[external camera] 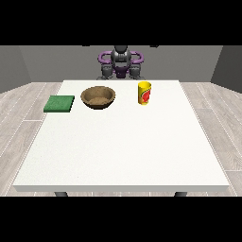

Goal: Pick the cup and pour the ball into the bowl, then pick the bowl and place it on the pad

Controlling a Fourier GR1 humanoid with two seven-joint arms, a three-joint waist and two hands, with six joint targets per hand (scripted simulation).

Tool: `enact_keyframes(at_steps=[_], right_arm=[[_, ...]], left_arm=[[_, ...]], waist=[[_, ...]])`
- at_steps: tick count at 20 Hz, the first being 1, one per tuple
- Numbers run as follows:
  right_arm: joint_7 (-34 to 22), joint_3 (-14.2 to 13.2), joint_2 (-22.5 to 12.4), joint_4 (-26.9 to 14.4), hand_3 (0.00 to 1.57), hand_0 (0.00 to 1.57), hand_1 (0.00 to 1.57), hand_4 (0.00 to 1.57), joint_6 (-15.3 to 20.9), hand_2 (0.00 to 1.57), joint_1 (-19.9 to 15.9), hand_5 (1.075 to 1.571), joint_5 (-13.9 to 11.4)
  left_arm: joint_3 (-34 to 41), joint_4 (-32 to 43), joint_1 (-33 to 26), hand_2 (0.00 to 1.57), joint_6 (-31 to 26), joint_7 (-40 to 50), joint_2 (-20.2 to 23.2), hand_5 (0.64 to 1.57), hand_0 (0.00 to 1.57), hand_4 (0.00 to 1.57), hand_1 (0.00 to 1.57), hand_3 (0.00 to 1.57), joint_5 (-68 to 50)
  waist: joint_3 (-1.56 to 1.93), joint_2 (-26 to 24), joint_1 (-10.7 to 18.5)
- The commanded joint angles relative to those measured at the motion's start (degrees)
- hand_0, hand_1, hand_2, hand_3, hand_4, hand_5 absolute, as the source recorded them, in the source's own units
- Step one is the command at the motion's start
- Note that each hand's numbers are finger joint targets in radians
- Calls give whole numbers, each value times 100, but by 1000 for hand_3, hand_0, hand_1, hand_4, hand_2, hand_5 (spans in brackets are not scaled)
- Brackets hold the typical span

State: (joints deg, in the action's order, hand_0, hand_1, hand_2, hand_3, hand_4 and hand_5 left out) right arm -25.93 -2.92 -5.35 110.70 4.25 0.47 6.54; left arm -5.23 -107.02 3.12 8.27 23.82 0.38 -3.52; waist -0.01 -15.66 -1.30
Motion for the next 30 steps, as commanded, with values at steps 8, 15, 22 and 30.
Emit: enact_keyframes(at_steps=[8,15,22,30], right_arm=[[1750,-257,104,-464,0,0,0,702,-346,0,-654,1545,202],[2411,-487,-58,-815,0,0,0,681,-742,0,-749,1551,416],[2870,-1027,-370,-2016,0,0,0,667,-1111,0,-790,1560,624],[3000,-1093,-569,-2007,0,0,0,671,-1401,0,-759,1563,704]], left_arm=[[478,1093,758,0,-151,-2460,261,1520,0,570,0,0,248],[739,2564,923,0,-327,-3878,268,1483,0,360,0,0,280],[660,3711,1132,0,-380,-4195,183,1441,0,0,0,0,485],[1328,5422,1726,0,-612,-5442,425,1423,0,189,0,0,206]], waist=[[0,2426,-213],[-1,2886,-451],[1,2462,-233],[-1,2643,-519]])
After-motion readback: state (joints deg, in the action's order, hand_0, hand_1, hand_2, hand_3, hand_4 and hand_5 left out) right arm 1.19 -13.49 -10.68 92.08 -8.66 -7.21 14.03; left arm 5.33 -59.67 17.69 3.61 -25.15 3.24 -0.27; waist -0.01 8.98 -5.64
